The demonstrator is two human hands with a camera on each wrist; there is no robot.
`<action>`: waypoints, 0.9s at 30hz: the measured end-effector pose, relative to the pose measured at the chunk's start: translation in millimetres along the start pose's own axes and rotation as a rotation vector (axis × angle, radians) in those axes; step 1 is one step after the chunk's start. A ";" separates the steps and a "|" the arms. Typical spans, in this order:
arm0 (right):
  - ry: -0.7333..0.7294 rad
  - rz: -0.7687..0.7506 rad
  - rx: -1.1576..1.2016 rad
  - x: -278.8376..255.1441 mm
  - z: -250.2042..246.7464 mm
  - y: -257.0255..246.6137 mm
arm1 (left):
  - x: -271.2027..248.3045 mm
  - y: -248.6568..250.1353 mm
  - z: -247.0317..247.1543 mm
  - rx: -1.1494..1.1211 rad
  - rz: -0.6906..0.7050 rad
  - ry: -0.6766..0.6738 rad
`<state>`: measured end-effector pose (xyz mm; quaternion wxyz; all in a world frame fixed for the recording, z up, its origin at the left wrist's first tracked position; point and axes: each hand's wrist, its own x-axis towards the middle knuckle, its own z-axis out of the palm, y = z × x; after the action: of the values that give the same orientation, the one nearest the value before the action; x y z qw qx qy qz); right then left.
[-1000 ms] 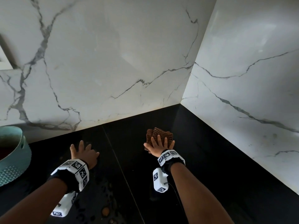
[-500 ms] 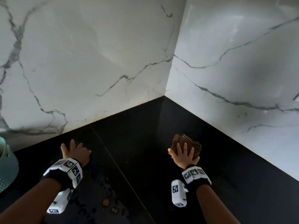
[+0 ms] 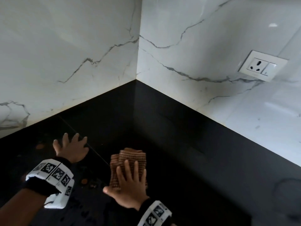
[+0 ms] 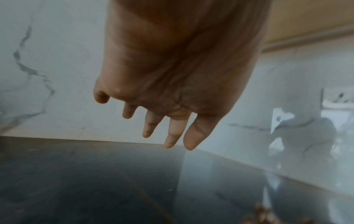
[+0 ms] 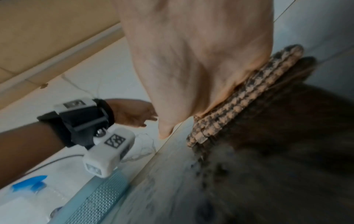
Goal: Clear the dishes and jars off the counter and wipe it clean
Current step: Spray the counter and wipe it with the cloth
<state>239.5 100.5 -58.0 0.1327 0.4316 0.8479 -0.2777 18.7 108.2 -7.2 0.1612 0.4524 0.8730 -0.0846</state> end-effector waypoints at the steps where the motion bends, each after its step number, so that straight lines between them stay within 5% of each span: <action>1: -0.028 -0.038 -0.022 -9.5 1.8 -1.7 | -10.4 12.4 -1.2 -0.048 0.030 0.024; 5: 0.130 -0.072 -0.178 -48.5 14.8 38.4 | -47.9 45.0 -0.9 -0.258 0.154 0.064; 10: 0.258 0.232 -0.110 -107.5 42.9 131.6 | -96.0 65.3 20.6 -0.282 0.196 0.095; 18: 0.097 0.592 0.073 -227.2 28.9 223.0 | -134.5 61.0 70.2 -0.347 0.216 0.078; 27: 0.162 0.575 0.208 -162.6 4.5 218.4 | -185.3 51.2 82.2 -0.458 0.221 0.050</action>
<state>511.7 94.2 -63.9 0.0930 0.6856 0.6660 -0.2788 177.2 -27.7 -17.7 0.2460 0.4989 0.8183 0.1448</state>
